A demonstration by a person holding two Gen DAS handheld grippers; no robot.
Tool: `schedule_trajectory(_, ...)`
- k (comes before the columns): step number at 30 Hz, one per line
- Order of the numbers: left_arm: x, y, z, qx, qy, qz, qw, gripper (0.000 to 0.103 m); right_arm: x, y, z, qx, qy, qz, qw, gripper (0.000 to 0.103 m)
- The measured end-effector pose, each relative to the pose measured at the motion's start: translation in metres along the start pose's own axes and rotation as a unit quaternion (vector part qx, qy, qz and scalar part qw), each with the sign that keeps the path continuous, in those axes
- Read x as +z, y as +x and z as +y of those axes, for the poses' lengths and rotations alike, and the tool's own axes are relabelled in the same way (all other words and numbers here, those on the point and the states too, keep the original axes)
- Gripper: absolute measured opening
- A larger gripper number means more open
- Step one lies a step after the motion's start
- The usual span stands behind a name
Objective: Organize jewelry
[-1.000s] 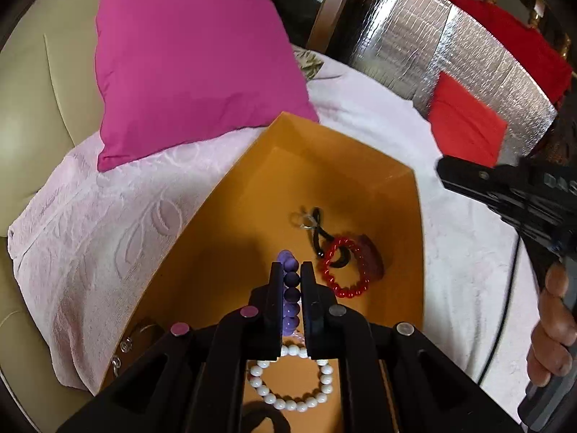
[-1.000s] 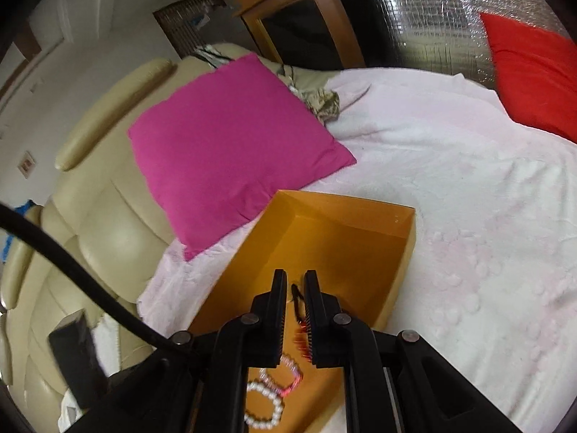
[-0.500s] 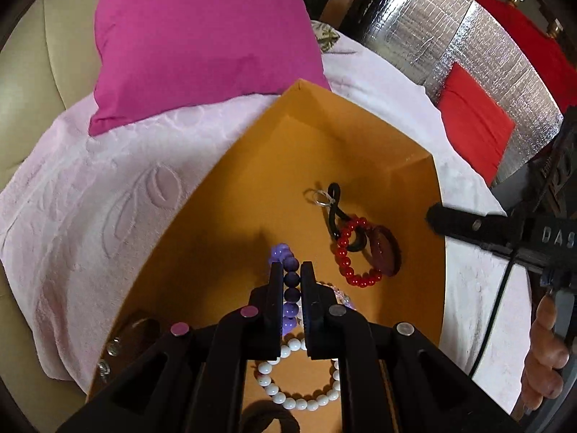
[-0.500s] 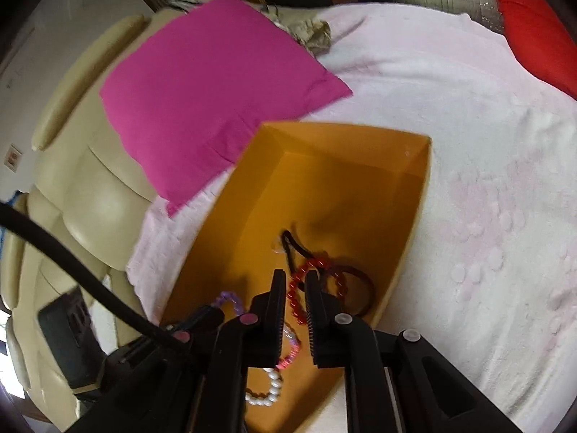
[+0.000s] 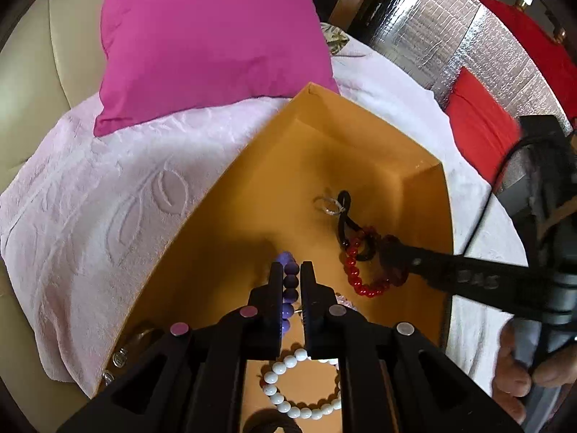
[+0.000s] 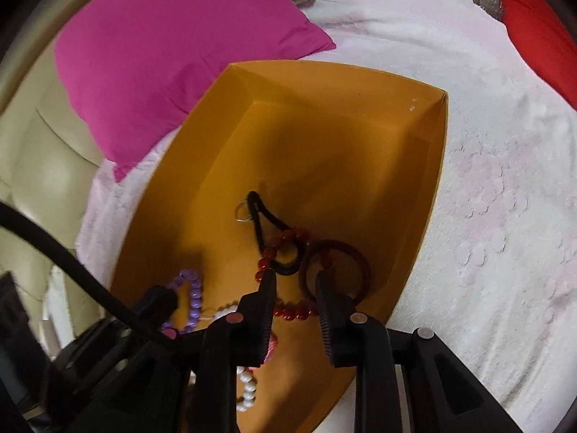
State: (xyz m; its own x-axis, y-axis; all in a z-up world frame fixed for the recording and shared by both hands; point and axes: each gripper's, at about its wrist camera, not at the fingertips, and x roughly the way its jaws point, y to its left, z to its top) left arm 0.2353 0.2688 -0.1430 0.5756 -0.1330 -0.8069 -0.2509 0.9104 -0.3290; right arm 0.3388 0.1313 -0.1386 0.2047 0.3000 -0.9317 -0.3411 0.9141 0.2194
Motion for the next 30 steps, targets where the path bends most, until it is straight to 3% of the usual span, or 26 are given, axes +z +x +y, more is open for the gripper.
schedule_trajectory(5, 0.001, -0.005, -0.002, -0.007, 0.006, -0.011, 0.9999, 0.009, 0.002, 0.009, 0.007, -0.007, -0.017, 0.001, 1.0, 0.021)
schedule_trajectory(7, 0.001, -0.006, -0.001, -0.008, 0.004, -0.012, 0.9999, 0.009, 0.001, 0.01, 0.012, -0.021, -0.035, -0.003, 0.999, 0.009)
schedule_trajectory(9, 0.001, -0.006, -0.001, -0.009, 0.001, -0.011, 0.9999, 0.009, 0.002, 0.007, 0.013, -0.029, -0.041, -0.013, 0.999, 0.005)
schedule_trajectory(17, 0.002, -0.007, -0.001, -0.004, -0.002, -0.014, 0.9999, 0.009, 0.025, -0.032, -0.005, -0.002, -0.003, -0.082, 0.997, 0.005)
schedule_trajectory(24, 0.003, -0.008, -0.01, -0.002, 0.017, -0.019, 0.9997, 0.01, 0.022, -0.035, -0.023, 0.028, 0.038, -0.081, 0.996, 0.006)
schedule_trajectory(26, 0.001, -0.014, -0.02, 0.011, 0.034, -0.031, 0.9989, 0.023, 0.015, -0.047, -0.034, 0.048, 0.057, -0.086, 0.993, 0.006)
schedule_trajectory(28, -0.002, -0.023, -0.029, 0.031, 0.046, -0.052, 0.9971, 0.062, 0.005, -0.062, -0.04, 0.055, 0.054, -0.104, 0.992, 0.012)
schedule_trajectory(29, -0.004, -0.031, -0.034, 0.047, 0.053, -0.073, 0.9948, 0.065, 0.0, -0.069, -0.043, 0.056, 0.054, -0.112, 0.991, 0.017)
schedule_trajectory(30, -0.006, -0.037, -0.037, 0.059, 0.06, -0.088, 0.9926, 0.065, -0.004, -0.075, -0.047, 0.057, 0.055, -0.119, 0.99, 0.03)
